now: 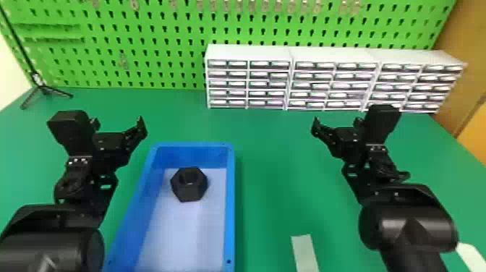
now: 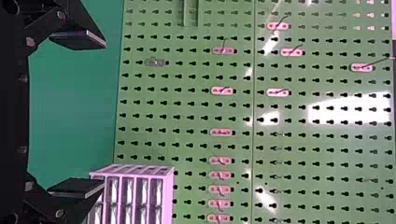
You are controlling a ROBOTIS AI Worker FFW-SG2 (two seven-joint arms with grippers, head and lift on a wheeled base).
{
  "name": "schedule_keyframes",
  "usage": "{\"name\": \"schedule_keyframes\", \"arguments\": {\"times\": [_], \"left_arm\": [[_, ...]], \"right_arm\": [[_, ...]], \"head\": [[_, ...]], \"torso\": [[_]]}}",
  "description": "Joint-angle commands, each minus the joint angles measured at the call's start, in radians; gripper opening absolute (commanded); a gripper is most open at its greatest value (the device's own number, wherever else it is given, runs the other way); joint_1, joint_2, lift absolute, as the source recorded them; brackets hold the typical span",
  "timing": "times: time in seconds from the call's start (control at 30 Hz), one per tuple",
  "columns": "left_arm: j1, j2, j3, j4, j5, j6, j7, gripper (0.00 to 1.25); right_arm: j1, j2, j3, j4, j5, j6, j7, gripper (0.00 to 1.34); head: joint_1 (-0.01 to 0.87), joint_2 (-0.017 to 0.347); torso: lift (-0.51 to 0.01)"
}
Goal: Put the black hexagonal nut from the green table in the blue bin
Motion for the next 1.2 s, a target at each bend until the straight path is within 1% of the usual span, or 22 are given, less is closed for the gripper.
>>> {"name": "schedule_keyframes", "arguments": {"times": [0.0, 0.13, 0.33, 0.5, 0.73, 1.17], "left_arm": [[0.0, 0.0, 0.001, 0.0, 0.0, -0.001, 0.002, 1.02], [0.0, 0.0, 0.001, 0.0, 0.001, -0.001, 0.003, 1.02], [0.002, 0.0, -0.003, 0.0, 0.001, -0.001, 0.005, 1.02], [0.0, 0.0, -0.004, 0.0, 0.001, -0.001, 0.005, 1.02], [-0.005, 0.0, -0.012, 0.0, 0.0, -0.001, 0.005, 1.02], [-0.011, 0.0, -0.012, 0.003, -0.016, 0.001, 0.005, 1.02]], "right_arm": [[0.006, 0.005, -0.001, -0.007, 0.002, -0.001, 0.0, 1.24], [0.006, 0.006, -0.001, -0.007, 0.007, -0.001, -0.002, 1.24], [0.005, -0.001, 0.0, -0.007, 0.007, -0.003, -0.003, 1.24], [0.009, -0.001, -0.006, -0.007, 0.005, -0.006, -0.003, 1.24], [0.018, 0.003, -0.009, -0.007, 0.007, -0.017, -0.018, 1.24], [0.029, 0.011, -0.013, -0.007, 0.001, -0.031, -0.021, 1.24]], "head": [[0.686, 0.028], [0.686, 0.028], [0.686, 0.028], [0.686, 0.028], [0.686, 0.028], [0.686, 0.028]], "torso": [[-0.096], [-0.096], [-0.096], [-0.096], [-0.096], [-0.096]]}}
